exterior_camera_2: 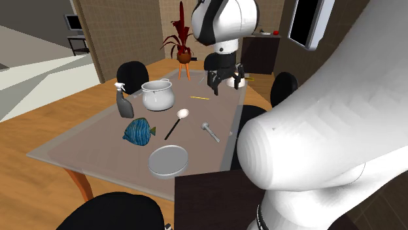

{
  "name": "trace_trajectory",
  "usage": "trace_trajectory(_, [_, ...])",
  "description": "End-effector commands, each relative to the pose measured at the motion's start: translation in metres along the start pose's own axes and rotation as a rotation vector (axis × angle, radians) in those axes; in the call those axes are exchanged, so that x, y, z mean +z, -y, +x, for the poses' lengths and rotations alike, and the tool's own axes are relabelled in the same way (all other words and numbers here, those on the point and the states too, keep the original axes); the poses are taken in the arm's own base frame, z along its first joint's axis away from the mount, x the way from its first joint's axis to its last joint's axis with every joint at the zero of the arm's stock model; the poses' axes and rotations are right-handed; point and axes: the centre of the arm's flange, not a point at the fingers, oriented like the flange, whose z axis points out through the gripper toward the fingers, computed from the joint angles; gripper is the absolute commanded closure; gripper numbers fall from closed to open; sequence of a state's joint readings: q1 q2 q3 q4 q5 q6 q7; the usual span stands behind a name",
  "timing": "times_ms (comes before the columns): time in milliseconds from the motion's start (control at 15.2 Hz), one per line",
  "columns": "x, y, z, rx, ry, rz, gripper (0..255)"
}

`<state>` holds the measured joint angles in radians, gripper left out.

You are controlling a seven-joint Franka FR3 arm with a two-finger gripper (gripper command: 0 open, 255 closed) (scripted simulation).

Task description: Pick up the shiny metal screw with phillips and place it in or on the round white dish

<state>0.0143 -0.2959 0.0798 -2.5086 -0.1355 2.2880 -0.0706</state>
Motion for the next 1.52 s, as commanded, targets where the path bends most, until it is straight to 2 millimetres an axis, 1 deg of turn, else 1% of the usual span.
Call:
trace_trajectory(0, [0.024,0.005,0.013,-0.015,0.001,0.0,0])
trace_trajectory(1188, [0.238,0.043,0.113,-0.143,0.033,-0.001,0])
trace_trajectory(1254, [0.249,0.045,0.117,-0.149,0.035,-0.001,0])
trace_trajectory(1452, [0.265,0.045,0.117,-0.149,0.035,-0.001,0])
